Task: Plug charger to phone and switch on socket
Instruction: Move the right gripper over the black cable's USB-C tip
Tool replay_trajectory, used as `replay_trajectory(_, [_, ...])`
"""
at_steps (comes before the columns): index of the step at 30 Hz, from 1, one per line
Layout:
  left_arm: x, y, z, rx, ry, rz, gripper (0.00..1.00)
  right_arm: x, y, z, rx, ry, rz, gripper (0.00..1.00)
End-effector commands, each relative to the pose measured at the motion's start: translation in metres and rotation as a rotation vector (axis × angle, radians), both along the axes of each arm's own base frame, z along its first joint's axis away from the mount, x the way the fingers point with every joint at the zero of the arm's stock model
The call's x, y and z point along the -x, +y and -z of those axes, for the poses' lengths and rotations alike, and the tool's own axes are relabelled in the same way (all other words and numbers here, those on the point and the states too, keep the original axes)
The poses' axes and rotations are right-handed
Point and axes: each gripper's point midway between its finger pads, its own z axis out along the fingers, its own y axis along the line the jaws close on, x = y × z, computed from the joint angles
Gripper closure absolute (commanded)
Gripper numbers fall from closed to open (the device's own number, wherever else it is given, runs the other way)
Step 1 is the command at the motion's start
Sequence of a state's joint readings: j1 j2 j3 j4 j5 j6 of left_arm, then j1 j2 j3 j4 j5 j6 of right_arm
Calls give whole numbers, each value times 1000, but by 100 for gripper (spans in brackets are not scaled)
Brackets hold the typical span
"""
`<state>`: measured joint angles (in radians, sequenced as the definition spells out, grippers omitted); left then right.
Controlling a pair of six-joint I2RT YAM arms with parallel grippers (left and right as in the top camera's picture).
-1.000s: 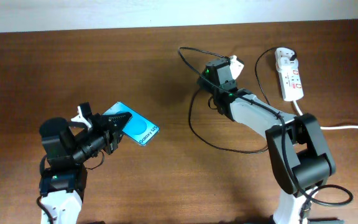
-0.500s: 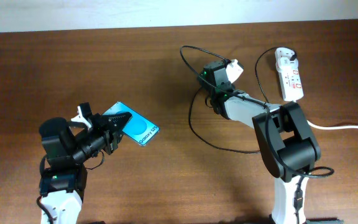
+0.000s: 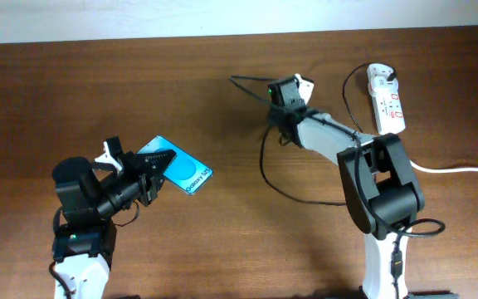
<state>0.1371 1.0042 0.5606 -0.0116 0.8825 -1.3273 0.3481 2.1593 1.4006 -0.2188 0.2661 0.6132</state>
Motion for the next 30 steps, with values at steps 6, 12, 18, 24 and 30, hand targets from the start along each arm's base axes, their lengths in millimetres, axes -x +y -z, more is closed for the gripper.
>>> replay_trajectory(6, [1,-3,-9,-3,-39,30,100,24,5,-35,187,266,-340,96])
replay_trajectory(12, [2,-3,-9,0,-40,37,100,-12,7,-39,93,122,-207,82])
replay_trajectory(18, [2,-3,-9,0,-40,36,100,-7,-26,-12,-25,190,76,51])
replay_trajectory(24, [2,-3,-9,-1,-40,36,100,-14,-23,-4,-131,162,224,41])
replay_trajectory(30, [2,-3,-9,0,-40,36,100,2,-27,37,-129,255,303,61])
